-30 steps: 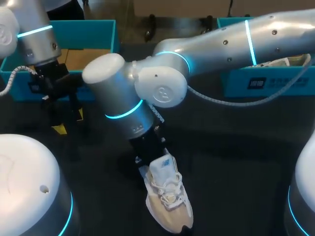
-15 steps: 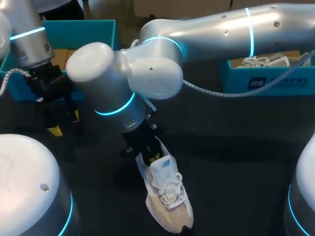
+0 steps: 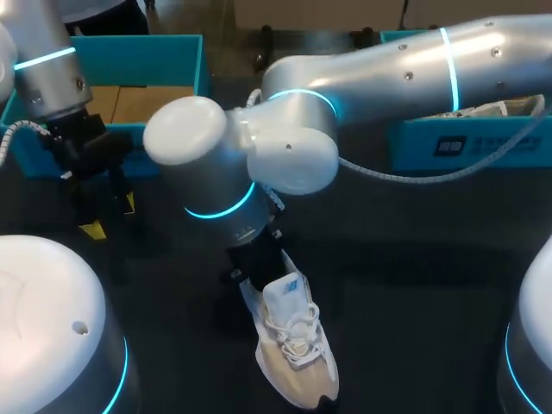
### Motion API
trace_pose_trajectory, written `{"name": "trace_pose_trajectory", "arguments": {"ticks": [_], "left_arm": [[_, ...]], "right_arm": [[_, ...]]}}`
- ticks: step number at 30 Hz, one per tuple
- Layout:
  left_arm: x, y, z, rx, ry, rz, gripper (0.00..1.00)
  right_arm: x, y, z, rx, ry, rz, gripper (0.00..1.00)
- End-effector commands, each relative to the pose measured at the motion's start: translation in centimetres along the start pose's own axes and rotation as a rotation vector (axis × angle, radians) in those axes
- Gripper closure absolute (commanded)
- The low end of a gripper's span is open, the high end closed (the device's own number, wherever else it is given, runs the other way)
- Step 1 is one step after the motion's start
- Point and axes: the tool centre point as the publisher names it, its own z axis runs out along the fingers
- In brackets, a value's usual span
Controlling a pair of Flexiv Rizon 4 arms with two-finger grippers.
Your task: Take the shoe out of the shoebox, open the shoe tongue, remove and reinsert the insole, then place the shoe into the shoebox
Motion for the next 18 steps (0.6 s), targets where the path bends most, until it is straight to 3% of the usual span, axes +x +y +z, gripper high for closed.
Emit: {"name": "trace_pose_trajectory", "arguments": {"ticks": [1, 13, 18], "left_arm": [[-0.4, -0.4, 0.0, -0.009, 0.008, 0.010, 0.00], [-1.7, -1.9, 0.2, -0.017, 0.023, 0.054, 0.00], [-1.9, -2.2, 0.3, -0.019, 0.028, 0.064, 0.00]], "right_arm": [[0.4, -0.8, 1.1, 0.015, 0.029, 0.013, 1.00], [2.8, -5.8, 0.9, 0.120, 0.057, 0.090, 1.00], [2.3, -5.4, -0.3, 0.073, 0.024, 0.096, 1.00]]}}
